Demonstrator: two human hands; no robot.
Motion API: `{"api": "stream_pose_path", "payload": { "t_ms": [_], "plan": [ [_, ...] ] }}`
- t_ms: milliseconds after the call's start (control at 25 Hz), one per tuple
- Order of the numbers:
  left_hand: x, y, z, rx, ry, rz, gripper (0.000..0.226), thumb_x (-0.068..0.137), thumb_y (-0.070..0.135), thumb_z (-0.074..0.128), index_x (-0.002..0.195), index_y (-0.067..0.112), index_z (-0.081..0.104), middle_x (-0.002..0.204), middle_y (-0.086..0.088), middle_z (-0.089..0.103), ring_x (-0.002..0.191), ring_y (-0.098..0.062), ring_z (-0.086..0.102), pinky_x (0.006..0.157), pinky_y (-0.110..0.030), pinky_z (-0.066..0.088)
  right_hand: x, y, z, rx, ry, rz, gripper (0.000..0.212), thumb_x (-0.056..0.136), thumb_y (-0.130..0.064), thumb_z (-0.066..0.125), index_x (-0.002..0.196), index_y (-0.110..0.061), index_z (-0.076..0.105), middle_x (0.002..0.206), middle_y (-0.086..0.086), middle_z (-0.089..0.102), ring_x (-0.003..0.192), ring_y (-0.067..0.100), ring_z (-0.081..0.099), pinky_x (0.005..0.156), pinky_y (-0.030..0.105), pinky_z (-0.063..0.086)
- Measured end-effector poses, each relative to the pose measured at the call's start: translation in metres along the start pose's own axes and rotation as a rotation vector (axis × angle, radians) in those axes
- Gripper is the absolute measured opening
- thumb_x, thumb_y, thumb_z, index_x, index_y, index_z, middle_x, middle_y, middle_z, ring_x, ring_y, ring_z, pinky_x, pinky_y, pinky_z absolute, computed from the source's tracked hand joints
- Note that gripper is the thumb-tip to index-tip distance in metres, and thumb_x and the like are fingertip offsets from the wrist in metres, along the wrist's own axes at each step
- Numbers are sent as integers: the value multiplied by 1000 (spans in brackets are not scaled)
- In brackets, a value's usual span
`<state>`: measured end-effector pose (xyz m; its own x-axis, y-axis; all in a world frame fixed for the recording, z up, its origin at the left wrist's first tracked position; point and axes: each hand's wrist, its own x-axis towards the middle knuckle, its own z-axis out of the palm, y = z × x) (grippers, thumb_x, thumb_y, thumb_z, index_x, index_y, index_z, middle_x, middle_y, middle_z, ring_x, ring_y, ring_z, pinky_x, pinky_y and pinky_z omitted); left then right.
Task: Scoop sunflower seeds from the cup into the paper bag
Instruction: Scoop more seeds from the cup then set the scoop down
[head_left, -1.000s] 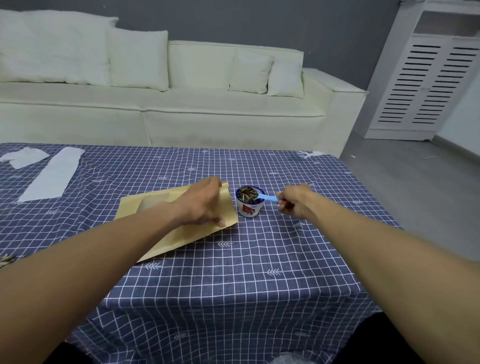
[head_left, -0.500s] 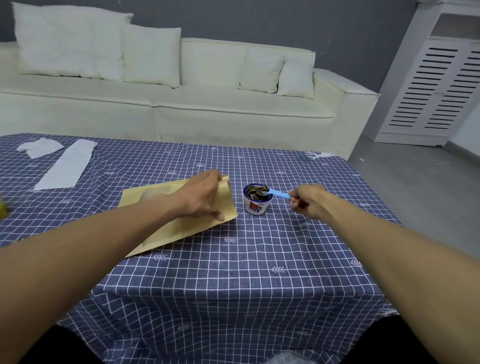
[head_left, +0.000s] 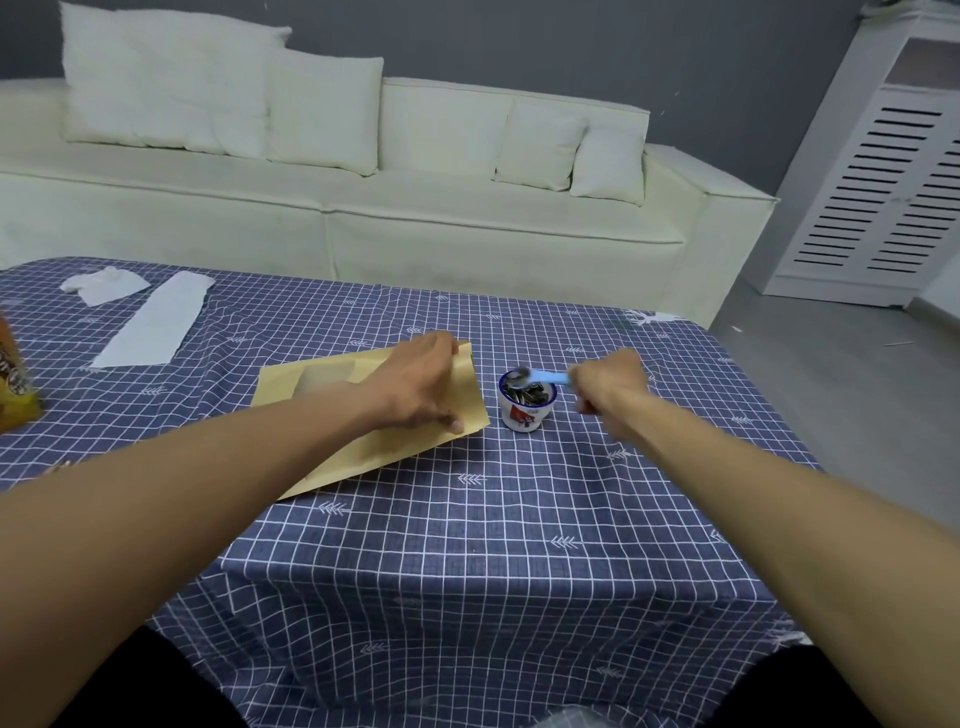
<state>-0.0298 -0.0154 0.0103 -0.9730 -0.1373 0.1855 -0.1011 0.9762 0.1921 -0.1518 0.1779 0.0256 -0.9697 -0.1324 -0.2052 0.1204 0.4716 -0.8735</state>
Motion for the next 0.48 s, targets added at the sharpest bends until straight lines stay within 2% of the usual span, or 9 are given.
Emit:
{"api": "stream_pose_path", "payload": {
  "t_ms": [80,160,240,320,400,480],
  "plan": [
    [1,0,0,-23,10,15,85,57,46,89,118,8,45,121,-10,53,104,-25,47,88,-36,39,-13,-13,22,-121,-10,-188,22,89,-9,63,102,8,68,87,21,69,58,23,59,61,39,57],
    [0,1,-1,-33,23,23,84,56,43,90,118,7,46,120,-11,53,104,-26,48,86,-35,38,-16,-18,29,-153,25,-230,22,87,-10,63,101,6,69,89,18,70,66,25,61,64,38,57],
    [-1,0,-2,-27,30,19,84,56,44,90,118,7,46,120,-10,53,102,-26,48,86,-35,39,-12,-17,22,-145,57,-175,22,87,-9,61,102,6,68,96,20,73,68,26,63,66,40,59],
    [-2,-3,-1,-5,30,14,85,56,47,89,118,8,45,121,-10,53,103,-25,48,88,-34,39,-5,-12,9,-110,80,-98,20,88,-6,60,103,7,66,98,20,72,60,26,63,58,39,56],
    [-2,-5,-1,21,23,3,88,57,51,88,121,8,45,123,-10,54,105,-25,48,90,-34,37,3,-5,-6,-43,107,-29,21,89,-4,59,106,7,63,96,21,71,48,22,57,50,34,51],
    [0,-4,-1,38,26,-26,93,57,56,85,124,7,43,125,-11,53,108,-26,48,92,-35,36,11,6,-21,54,80,47,24,89,0,58,111,9,61,87,21,67,47,20,51,45,30,46]
  ]
}}
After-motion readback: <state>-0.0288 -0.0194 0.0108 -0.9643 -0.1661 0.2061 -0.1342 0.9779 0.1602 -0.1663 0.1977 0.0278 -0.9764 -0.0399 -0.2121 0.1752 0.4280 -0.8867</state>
